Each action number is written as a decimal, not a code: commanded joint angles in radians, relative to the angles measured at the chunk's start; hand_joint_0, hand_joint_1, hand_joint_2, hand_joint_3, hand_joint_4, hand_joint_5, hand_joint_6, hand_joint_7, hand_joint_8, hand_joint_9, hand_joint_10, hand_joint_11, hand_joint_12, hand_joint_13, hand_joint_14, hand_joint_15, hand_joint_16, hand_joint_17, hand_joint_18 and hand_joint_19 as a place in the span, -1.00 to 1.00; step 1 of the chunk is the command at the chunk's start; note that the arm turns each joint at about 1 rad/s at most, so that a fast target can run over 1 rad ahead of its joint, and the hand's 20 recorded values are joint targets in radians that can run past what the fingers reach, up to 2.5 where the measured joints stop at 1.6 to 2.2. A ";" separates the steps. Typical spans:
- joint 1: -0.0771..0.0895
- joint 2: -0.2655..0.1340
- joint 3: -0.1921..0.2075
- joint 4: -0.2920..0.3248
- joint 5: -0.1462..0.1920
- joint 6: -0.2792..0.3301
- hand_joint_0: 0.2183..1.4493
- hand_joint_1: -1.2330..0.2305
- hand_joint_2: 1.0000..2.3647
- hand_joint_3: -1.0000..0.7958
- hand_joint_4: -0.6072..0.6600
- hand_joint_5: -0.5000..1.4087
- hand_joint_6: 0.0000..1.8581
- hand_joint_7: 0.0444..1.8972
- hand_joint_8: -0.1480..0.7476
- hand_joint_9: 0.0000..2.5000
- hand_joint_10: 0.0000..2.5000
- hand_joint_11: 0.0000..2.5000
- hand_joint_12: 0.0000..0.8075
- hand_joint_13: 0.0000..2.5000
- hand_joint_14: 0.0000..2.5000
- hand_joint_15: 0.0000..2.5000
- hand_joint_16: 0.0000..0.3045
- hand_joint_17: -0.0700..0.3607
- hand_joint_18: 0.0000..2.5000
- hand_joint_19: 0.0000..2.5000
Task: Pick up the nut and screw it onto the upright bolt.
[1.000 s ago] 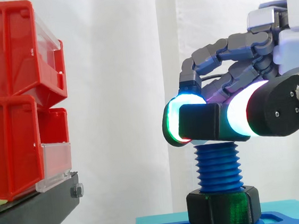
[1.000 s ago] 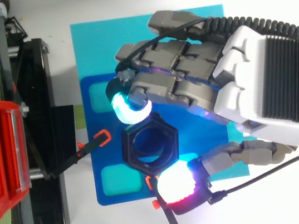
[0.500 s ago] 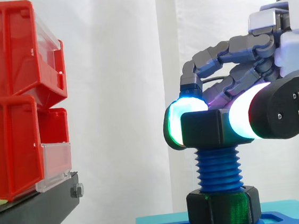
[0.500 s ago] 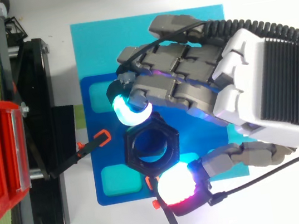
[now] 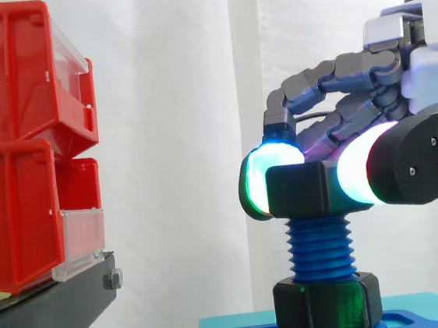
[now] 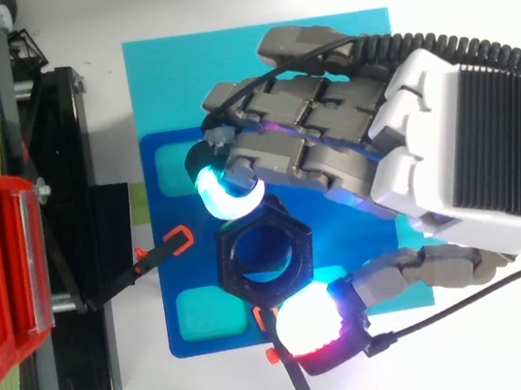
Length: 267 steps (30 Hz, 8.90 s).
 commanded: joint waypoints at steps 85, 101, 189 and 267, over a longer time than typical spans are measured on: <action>-0.028 0.000 0.002 -0.036 -0.061 -0.003 -0.48 -0.23 -1.00 -0.44 0.30 -0.61 -0.46 0.30 0.00 -0.46 -1.00 -0.88 -0.13 -0.48 -1.00 -0.92 -0.70 -0.20 -0.54 -0.80; -0.039 0.002 0.005 -0.036 -0.089 0.000 -0.48 -0.23 -1.00 -0.44 0.31 -0.61 -0.46 0.29 0.00 -0.46 -1.00 -0.88 -0.12 -0.48 -1.00 -0.92 -0.70 -0.20 -0.54 -0.80; -0.062 -0.002 -0.007 -0.036 -0.133 0.000 -0.47 -0.23 -1.00 -0.44 0.31 -0.61 -0.46 0.28 0.00 -0.46 -1.00 -0.88 -0.11 -0.48 -1.00 -0.92 -0.70 -0.20 -0.53 -0.79; -0.090 -0.038 0.006 -0.023 -0.205 0.015 -0.80 -0.04 -1.00 -0.44 0.31 -0.69 -0.46 -0.29 0.08 -0.58 -1.00 -1.00 0.15 -0.59 -1.00 -0.96 -0.54 0.05 -0.63 -0.84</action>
